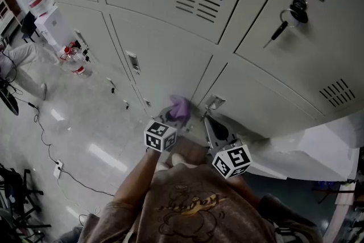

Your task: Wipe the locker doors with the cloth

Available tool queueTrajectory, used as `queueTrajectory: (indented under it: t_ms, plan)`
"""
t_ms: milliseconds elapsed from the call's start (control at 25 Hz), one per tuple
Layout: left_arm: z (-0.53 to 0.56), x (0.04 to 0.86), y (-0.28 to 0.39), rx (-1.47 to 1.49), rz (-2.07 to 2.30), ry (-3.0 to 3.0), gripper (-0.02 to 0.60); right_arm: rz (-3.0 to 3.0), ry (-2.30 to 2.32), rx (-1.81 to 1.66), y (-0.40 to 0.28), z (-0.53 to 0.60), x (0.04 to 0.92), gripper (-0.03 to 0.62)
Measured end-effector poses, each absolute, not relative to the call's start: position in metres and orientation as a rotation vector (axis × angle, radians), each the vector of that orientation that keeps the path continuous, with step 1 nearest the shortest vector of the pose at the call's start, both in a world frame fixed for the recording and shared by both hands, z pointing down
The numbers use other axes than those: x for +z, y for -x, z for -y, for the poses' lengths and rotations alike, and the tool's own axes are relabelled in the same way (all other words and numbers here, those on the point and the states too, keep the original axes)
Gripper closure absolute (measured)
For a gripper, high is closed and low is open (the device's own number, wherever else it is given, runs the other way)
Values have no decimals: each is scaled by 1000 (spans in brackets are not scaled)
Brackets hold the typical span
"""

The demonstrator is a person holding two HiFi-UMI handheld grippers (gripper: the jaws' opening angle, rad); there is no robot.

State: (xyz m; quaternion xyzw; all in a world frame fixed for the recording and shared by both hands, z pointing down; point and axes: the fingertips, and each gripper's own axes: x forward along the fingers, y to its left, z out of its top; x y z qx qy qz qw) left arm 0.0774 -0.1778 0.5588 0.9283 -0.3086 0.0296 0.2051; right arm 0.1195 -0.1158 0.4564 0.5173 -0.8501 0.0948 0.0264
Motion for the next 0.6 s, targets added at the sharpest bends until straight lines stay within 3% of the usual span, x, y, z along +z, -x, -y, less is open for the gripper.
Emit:
queueTrajectory:
  t_ms: [600]
  plan:
    - [152,509,-83,-13,774,-2676,541,2649,-1601,294,-120,110,454,597]
